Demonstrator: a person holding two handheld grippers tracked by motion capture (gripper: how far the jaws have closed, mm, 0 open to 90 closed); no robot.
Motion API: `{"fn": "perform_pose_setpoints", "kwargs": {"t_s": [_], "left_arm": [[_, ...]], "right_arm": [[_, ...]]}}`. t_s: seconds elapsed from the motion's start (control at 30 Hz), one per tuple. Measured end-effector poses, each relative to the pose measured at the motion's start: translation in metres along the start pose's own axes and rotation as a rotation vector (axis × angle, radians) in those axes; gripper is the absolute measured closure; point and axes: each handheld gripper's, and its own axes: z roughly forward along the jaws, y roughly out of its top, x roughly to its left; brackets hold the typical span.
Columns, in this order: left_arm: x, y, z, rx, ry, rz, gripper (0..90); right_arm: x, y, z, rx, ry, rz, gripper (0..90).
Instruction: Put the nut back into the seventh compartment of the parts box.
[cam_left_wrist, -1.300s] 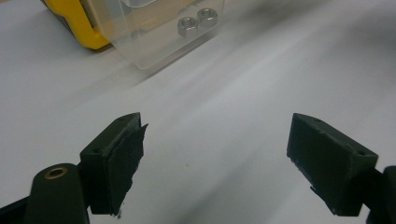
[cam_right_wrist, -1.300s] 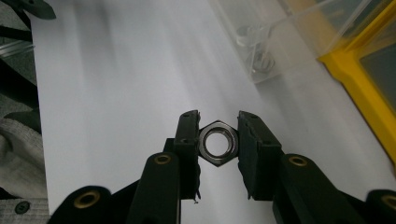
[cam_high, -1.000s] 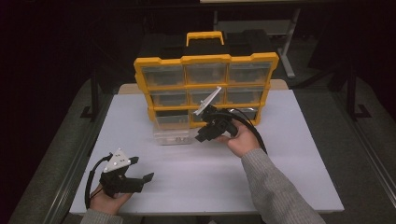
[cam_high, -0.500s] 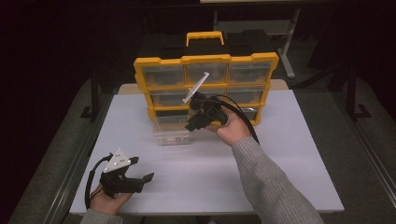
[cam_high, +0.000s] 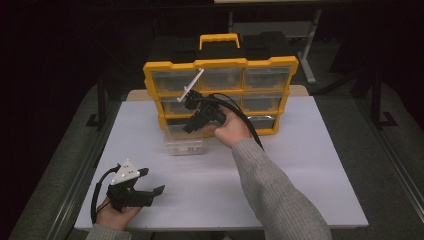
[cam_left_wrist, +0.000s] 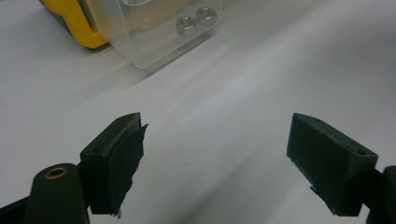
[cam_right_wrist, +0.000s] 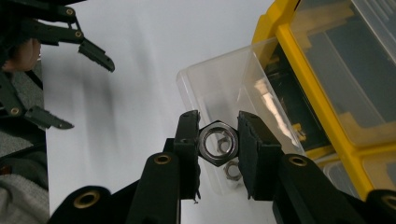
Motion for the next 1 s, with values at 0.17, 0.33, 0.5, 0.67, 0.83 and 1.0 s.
{"fn": "perform_pose_setpoints", "kwargs": {"t_s": [0.17,0.33,0.5,0.67,0.83,1.0], "left_arm": [[0.0,0.0,0.0,0.004,-0.002,0.0,18.4],[0.0,0.0,0.001,0.004,-0.006,0.001,18.7],[0.0,0.0,0.0,0.002,-0.004,-0.001,18.5],[0.0,0.0,0.0,0.003,-0.008,-0.001,18.5],[0.0,0.0,0.0,0.001,-0.008,0.001,18.6],[0.0,0.0,0.0,0.002,-0.01,-0.001,18.6]], "right_arm": [[-0.004,0.002,0.014,0.005,0.013,0.022,69.2],[-0.006,0.002,0.029,0.011,0.012,0.036,69.2],[-0.01,-0.002,0.043,0.011,0.014,0.069,69.2],[-0.016,-0.006,0.056,0.031,0.001,0.084,69.1],[-0.02,-0.01,0.067,0.034,0.001,0.105,69.1],[-0.021,-0.01,0.076,0.046,0.005,0.112,69.0]]}}
